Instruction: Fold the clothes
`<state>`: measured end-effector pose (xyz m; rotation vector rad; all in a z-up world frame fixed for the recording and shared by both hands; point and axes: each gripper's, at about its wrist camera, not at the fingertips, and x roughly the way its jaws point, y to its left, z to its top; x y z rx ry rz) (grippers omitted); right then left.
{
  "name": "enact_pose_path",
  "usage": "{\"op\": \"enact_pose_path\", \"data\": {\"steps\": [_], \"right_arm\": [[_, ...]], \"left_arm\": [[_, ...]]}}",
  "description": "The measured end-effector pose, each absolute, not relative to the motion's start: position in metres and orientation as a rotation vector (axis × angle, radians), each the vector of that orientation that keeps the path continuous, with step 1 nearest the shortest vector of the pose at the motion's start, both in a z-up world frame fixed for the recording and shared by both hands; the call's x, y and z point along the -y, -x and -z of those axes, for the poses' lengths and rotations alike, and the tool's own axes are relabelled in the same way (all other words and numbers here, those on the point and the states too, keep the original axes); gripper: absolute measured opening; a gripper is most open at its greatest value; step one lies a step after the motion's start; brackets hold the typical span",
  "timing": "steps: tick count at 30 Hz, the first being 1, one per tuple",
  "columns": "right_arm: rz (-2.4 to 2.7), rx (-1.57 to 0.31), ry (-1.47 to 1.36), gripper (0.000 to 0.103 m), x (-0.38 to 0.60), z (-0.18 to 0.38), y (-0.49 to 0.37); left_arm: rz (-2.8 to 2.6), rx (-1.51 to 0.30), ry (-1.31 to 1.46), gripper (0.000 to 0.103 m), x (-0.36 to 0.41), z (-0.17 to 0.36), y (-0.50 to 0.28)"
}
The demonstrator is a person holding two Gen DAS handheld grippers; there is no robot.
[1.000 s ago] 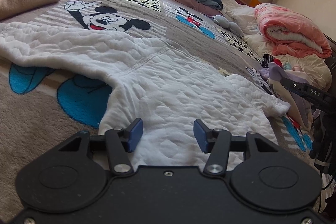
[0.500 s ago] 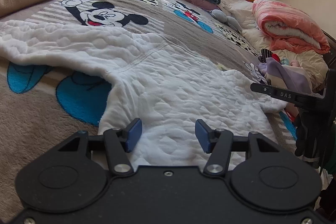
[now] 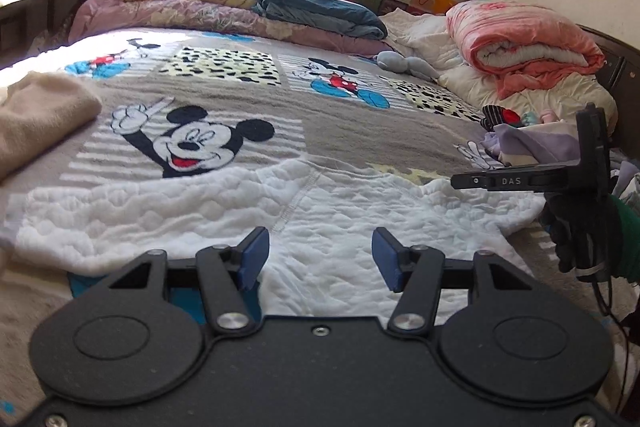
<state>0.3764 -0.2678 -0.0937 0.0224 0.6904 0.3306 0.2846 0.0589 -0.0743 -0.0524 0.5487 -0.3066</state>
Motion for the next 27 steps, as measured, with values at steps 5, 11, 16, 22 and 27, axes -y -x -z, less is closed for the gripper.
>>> {"op": "enact_pose_path", "data": {"steps": [5, 11, 16, 22, 27], "right_arm": [[-0.368, -0.71, 0.046, 0.024, 0.257, 0.1, -0.389], [-0.368, -0.737, -0.074, 0.022, 0.277, 0.132, -0.396], [-0.366, -0.721, -0.187, 0.016, 0.292, 0.14, -0.397], [-0.311, -0.686, -0.064, 0.018, 0.282, 0.117, -0.379], [-0.38, -0.602, 0.016, 0.019, 0.275, 0.084, -0.327]], "left_arm": [[0.366, -0.478, -0.102, 0.053, -0.062, 0.078, -0.321], [0.264, -0.652, -0.378, 0.063, -0.052, 0.145, -0.379], [0.258, -0.643, -0.305, 0.065, -0.083, 0.138, -0.37], [0.237, -0.523, -0.247, 0.026, -0.091, 0.11, -0.338], [0.436, -0.508, -0.236, 0.017, -0.056, 0.105, -0.313]]}}
